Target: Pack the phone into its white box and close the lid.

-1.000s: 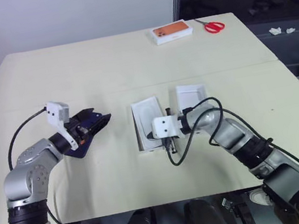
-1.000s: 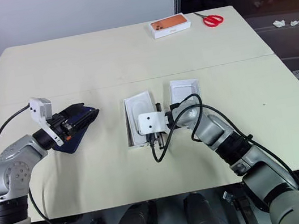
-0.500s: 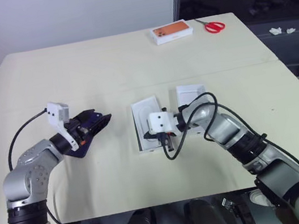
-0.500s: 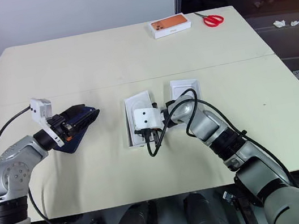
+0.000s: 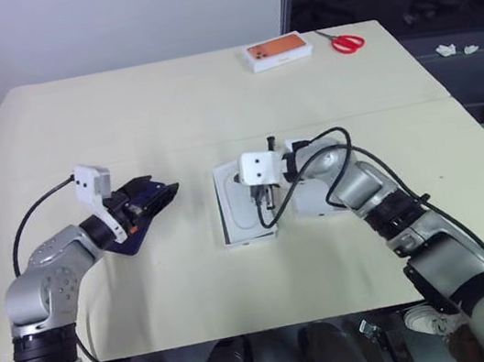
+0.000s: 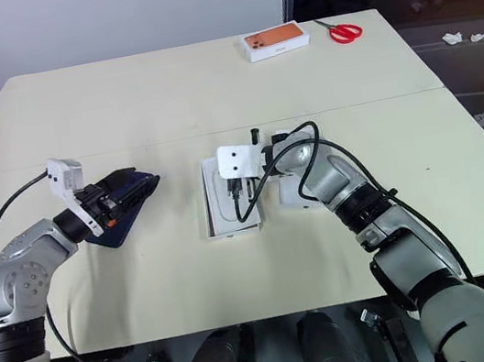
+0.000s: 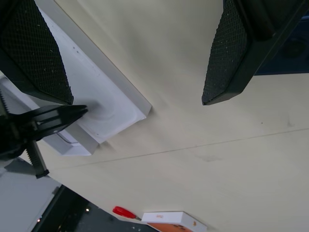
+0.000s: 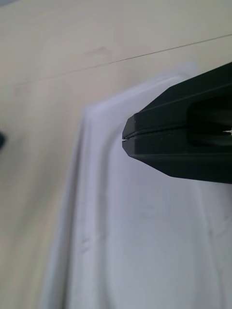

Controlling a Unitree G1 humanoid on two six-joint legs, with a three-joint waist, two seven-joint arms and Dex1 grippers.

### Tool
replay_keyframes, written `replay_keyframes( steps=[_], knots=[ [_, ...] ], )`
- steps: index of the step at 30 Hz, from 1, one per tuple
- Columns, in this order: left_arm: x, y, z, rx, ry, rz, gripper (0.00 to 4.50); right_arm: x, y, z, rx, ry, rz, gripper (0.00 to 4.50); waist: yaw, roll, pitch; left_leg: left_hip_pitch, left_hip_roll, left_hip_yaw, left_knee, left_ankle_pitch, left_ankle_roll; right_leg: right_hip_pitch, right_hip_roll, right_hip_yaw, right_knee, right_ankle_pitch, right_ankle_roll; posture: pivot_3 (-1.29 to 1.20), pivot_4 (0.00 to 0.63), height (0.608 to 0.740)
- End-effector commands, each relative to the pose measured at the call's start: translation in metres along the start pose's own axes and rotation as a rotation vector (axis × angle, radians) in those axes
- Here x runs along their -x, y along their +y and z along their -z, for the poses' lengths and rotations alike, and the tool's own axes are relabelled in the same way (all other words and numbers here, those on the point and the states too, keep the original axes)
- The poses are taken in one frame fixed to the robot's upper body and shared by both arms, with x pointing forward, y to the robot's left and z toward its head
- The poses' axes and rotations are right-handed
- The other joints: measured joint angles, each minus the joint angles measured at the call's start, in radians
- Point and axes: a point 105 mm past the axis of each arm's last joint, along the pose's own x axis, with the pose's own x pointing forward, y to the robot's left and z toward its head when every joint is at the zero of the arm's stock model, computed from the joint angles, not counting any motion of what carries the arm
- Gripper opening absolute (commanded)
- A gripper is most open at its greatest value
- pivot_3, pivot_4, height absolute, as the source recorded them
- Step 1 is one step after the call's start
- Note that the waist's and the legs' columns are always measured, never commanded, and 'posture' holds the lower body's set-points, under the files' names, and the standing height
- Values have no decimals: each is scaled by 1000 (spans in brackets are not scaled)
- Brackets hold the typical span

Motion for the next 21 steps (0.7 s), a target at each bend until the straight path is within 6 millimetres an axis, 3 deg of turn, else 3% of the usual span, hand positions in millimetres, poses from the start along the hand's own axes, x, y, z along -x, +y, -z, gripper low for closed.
replay_keyframes(
  steps=[1,7,9,12,21],
  knots=[
    [0,-6,-11,-45,-39,15,4500,0,4,1,87,16,-29,19,-1,0,0,0,0,0,0,0,0,0,0,0,0,0,0,0,150,740],
    [2,-5,-12,-46,-40,9,4500,1,32,2,89,3,-164,19,-1,0,0,0,0,0,0,0,0,0,0,0,0,0,0,0,150,740],
    [2,-4,-12,-44,-42,4,4500,0,33,-8,56,-40,-171,19,1,0,0,0,0,0,0,0,0,1,0,0,0,0,0,0,150,740],
    [2,-5,-12,-43,-45,2,4500,-1,30,-18,28,-74,-151,19,0,0,0,0,0,0,1,0,0,1,0,0,0,0,0,0,150,740],
    [2,-4,-12,-44,-45,-3,4500,1,12,-24,-3,-91,-69,19,0,0,0,0,0,0,0,0,0,0,0,0,0,0,0,0,150,740]
  ],
)
